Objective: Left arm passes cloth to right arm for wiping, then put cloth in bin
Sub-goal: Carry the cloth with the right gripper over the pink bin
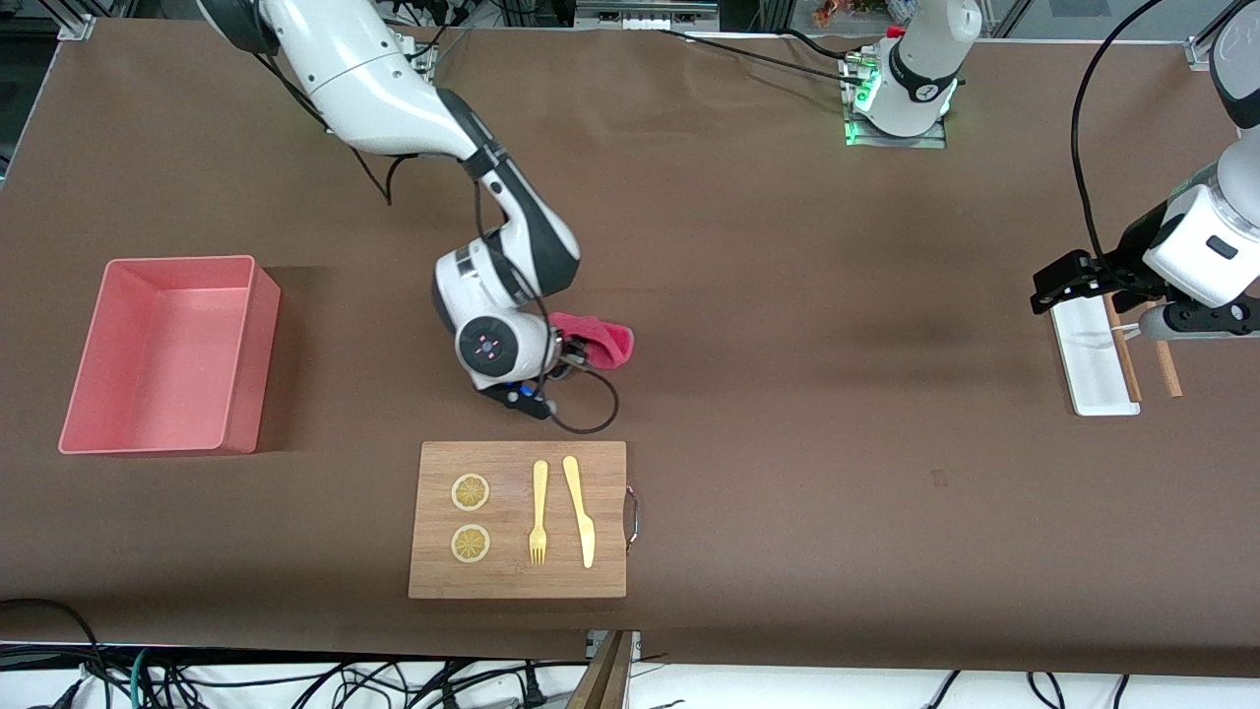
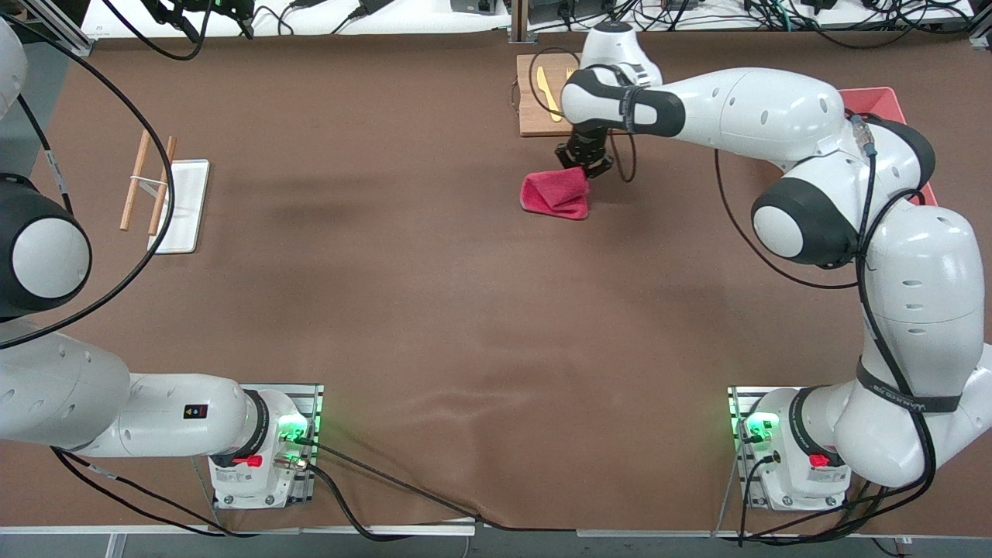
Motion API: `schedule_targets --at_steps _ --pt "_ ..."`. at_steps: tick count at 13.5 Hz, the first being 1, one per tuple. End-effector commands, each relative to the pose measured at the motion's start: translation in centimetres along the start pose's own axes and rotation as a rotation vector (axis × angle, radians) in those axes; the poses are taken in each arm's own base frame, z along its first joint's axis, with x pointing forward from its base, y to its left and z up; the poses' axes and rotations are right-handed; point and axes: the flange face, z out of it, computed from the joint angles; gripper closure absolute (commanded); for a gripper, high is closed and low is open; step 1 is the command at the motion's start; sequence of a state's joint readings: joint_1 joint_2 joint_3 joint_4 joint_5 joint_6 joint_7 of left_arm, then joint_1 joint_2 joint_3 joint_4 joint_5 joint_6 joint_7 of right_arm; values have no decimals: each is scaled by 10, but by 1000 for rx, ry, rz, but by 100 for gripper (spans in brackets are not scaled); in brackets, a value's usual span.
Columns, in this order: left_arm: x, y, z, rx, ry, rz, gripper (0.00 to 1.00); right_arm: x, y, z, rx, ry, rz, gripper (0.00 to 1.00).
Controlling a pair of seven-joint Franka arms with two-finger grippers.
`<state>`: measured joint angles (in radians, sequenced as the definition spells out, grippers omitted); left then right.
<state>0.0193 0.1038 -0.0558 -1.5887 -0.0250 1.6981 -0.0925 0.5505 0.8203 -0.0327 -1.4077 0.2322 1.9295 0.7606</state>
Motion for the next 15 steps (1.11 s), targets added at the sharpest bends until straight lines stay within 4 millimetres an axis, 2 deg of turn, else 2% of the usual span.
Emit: schedule_targets --at_steps 1,5,9,11,13,15 --pt "4 5 -11 34 16 27 0 23 39 -6 -124 -4 -99 100" --pt "4 5 -11 34 16 27 0 78 110 -29 -185 1 -219 100" --pt "4 6 -11 34 14 28 0 115 179 -56 -226 -27 -349 100" --pt "4 6 -11 34 14 28 0 118 193 -73 -214 -26 -361 100" --pt "4 6 -10 34 13 28 0 107 194 -112 -181 11 -356 100" --pt "4 6 -11 34 14 28 0 96 204 -154 -149 43 -361 100"
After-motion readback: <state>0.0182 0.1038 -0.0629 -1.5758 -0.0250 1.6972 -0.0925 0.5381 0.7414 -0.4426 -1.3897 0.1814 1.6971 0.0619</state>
